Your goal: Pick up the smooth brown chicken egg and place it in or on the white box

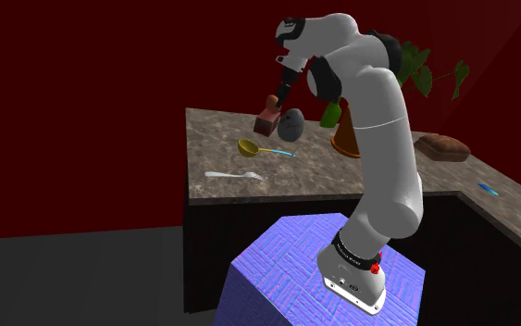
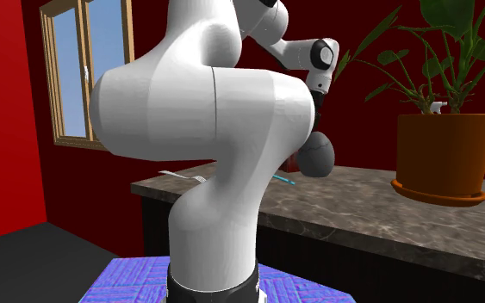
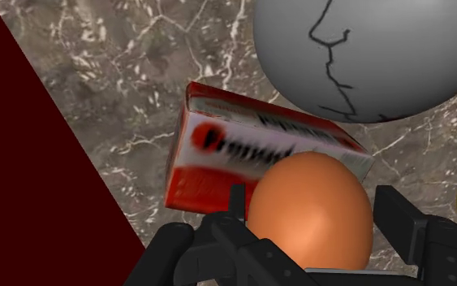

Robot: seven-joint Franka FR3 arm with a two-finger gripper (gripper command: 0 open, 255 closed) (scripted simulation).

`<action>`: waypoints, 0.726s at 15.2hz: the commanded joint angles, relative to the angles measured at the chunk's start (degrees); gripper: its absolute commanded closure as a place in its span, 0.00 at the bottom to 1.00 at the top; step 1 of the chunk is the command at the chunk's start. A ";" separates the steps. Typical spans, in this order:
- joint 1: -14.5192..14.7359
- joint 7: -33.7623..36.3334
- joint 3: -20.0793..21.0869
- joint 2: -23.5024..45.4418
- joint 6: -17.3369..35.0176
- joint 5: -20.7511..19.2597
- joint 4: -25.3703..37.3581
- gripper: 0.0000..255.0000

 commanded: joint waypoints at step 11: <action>0.21 -0.95 0.40 0.90 2.07 0.77 -1.77 1.00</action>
